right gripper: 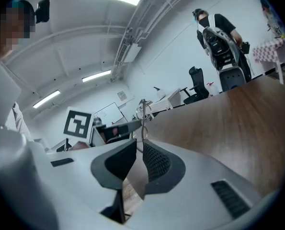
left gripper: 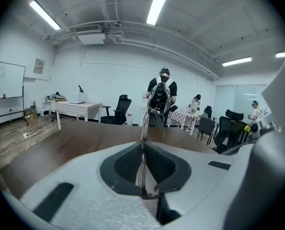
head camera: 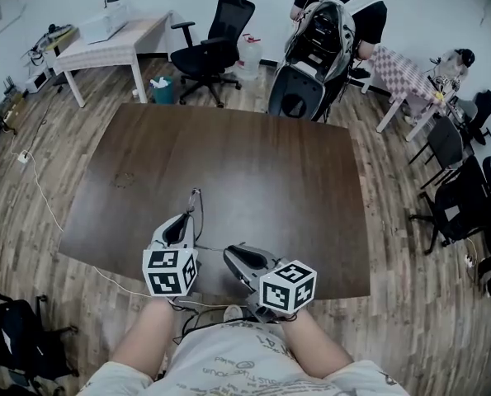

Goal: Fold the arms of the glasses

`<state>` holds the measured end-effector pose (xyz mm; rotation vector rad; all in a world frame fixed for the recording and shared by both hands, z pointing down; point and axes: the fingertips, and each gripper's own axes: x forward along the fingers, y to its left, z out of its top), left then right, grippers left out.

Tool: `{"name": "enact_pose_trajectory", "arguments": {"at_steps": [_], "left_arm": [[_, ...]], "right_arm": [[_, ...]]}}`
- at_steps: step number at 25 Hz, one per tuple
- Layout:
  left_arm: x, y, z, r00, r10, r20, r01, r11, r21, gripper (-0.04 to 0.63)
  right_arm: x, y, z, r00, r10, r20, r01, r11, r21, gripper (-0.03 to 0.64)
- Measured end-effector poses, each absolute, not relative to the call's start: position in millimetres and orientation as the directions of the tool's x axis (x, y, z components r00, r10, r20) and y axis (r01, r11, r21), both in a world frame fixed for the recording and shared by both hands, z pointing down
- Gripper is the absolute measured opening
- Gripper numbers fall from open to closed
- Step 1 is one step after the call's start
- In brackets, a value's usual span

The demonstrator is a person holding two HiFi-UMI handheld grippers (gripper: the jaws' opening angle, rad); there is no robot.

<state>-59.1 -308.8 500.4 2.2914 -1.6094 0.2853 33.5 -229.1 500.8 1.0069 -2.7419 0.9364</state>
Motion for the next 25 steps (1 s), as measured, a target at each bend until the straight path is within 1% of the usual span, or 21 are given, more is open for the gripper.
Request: {"name": "enact_pose_trajectory", "arguments": {"at_steps": [2, 5, 10, 13, 19, 25], "left_arm": [[-60.3, -312.9, 497.2, 0.344, -0.878, 0.333, -0.935, -0.286, 0.211, 0.035], [-58.8, -317.2, 495.4, 0.355, -0.876, 0.327, -0.922, -0.268, 0.280, 0.035], [-54.9, -318.8, 497.8, 0.374, -0.872, 0.315, -0.899, -0.257, 0.356, 0.035], [-49.7, -321.8, 500.7, 0.395, -0.863, 0.316, -0.878, -0.253, 0.406, 0.035], [-44.7, -328.8, 508.3, 0.423, -0.845, 0.327, -0.862, -0.263, 0.433, 0.035], [-26.3, -329.5, 514.7, 0.470, -0.814, 0.342, -0.844, -0.300, 0.445, 0.035]], "right_arm": [[34.7, -224.9, 513.3, -0.788, -0.543, 0.291, -0.604, 0.589, -0.537, 0.052], [43.0, -228.2, 527.5, -0.781, -0.548, 0.300, -0.605, 0.545, -0.580, 0.052], [64.2, -242.7, 531.6, -0.752, -0.601, 0.269, -0.604, 0.466, -0.646, 0.052], [71.0, -248.3, 531.1, -0.752, -0.610, 0.249, -0.587, 0.448, -0.674, 0.054], [68.8, -252.0, 521.7, -0.786, -0.601, 0.144, -0.490, 0.464, -0.738, 0.054], [83.8, -260.8, 523.3, -0.755, -0.644, 0.126, -0.484, 0.418, -0.769, 0.044]]}}
